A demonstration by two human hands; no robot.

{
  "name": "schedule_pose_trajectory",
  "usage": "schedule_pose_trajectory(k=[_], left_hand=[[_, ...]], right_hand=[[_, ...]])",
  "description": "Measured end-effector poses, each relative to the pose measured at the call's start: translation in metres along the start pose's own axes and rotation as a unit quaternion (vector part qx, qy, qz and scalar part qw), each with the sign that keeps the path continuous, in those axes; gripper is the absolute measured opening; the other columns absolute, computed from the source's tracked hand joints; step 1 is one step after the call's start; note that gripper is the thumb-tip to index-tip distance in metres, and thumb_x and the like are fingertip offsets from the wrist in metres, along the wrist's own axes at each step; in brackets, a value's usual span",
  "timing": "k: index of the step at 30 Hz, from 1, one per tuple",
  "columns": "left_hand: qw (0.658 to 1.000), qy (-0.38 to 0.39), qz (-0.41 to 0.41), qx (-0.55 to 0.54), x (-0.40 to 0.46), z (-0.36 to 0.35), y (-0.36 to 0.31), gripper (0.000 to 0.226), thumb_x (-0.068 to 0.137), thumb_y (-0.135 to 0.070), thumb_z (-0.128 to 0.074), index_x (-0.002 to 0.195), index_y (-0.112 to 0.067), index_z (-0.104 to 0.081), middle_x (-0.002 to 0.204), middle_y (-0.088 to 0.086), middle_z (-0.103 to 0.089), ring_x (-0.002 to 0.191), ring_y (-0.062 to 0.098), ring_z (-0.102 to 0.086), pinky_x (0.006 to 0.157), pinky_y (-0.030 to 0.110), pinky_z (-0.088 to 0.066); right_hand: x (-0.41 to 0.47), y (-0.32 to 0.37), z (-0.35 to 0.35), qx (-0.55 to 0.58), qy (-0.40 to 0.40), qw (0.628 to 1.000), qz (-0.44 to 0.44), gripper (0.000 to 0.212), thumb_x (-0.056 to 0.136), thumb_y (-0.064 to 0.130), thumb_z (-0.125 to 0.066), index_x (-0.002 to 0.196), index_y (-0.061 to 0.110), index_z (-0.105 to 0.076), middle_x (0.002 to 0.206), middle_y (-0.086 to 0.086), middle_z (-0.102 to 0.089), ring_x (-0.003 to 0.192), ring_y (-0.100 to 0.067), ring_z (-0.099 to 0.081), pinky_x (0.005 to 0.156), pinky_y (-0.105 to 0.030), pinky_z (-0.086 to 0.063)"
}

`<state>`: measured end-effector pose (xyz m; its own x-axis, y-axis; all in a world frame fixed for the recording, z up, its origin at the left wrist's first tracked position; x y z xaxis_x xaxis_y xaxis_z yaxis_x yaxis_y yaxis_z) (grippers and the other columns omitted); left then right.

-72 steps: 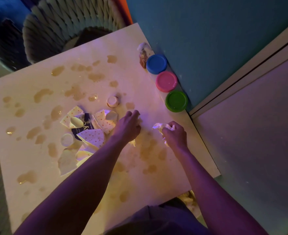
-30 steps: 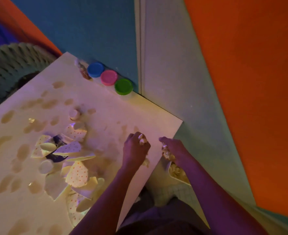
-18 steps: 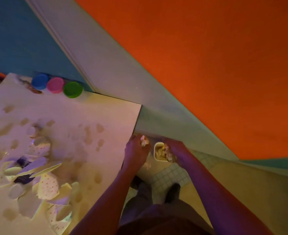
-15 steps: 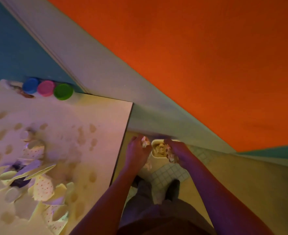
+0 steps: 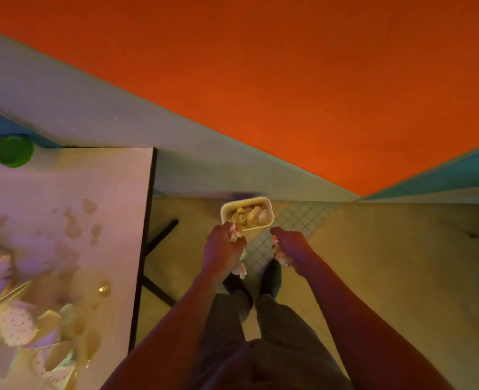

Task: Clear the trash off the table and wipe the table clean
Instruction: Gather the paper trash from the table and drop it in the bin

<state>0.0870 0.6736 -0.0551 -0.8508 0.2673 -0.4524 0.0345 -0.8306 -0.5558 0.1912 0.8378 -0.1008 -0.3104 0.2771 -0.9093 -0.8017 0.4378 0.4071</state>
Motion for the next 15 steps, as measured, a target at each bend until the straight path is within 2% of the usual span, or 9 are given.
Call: schedule_pose_trajectory(k=[3, 10, 12, 15], left_hand=[[1.0, 0.02, 0.014, 0.003, 0.012, -0.02, 0.01, 0.03, 0.08, -0.032, -0.067, 0.109, -0.022, -0.067, 0.1, 0.0, -0.064, 0.089, 0.018, -0.065, 0.072, 0.031, -0.052], [0.999, 0.04, 0.025, 0.023, 0.072, -0.069, 0.05, 0.026, 0.081, -0.031, -0.068, 0.106, -0.021, -0.066, 0.099, 0.004, -0.065, 0.091, 0.023, -0.065, 0.071, 0.028, -0.046], [0.998, 0.042, 0.027, 0.023, 0.096, -0.085, 0.062, 0.025, 0.083, -0.031, -0.067, 0.106, -0.021, -0.066, 0.098, 0.001, -0.064, 0.089, 0.021, -0.064, 0.069, 0.029, -0.045], [0.999, 0.027, 0.022, 0.033, 0.134, -0.112, 0.087, 0.028, 0.083, -0.033, -0.066, 0.109, -0.022, -0.066, 0.101, 0.003, -0.065, 0.092, 0.024, -0.065, 0.072, 0.033, -0.051]], right_hand=[[0.021, -0.014, 0.003, 0.004, -0.015, 1.0, -0.013, 0.034, 0.087, 0.031, -0.067, 0.059, 0.014, -0.059, 0.044, -0.003, -0.053, 0.033, -0.015, -0.046, 0.04, -0.019, -0.035], [0.096, -0.038, -0.01, 0.025, -0.023, 0.999, -0.04, 0.035, 0.091, 0.023, -0.067, 0.062, 0.007, -0.058, 0.041, -0.004, -0.052, 0.029, -0.014, -0.043, 0.039, -0.018, -0.034], [0.125, -0.043, -0.017, 0.027, -0.02, 0.998, -0.045, 0.031, 0.089, 0.025, -0.07, 0.063, 0.01, -0.06, 0.046, -0.002, -0.055, 0.034, -0.014, -0.046, 0.042, -0.022, -0.036], [0.181, -0.048, -0.027, -0.017, -0.051, 0.998, -0.014, 0.03, 0.083, 0.04, -0.07, 0.067, 0.016, -0.066, 0.061, 0.0, -0.065, 0.053, -0.017, -0.059, 0.057, -0.033, -0.049]])
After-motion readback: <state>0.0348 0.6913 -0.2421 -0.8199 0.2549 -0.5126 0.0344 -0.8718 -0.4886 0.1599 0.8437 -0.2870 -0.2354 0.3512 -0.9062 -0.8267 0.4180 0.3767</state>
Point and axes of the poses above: each hand's wrist, its own x-axis towards the middle knuckle, its own z-axis out of the back of the hand, y = z × x, the point moved 6 cm from there along x, towards the middle knuckle
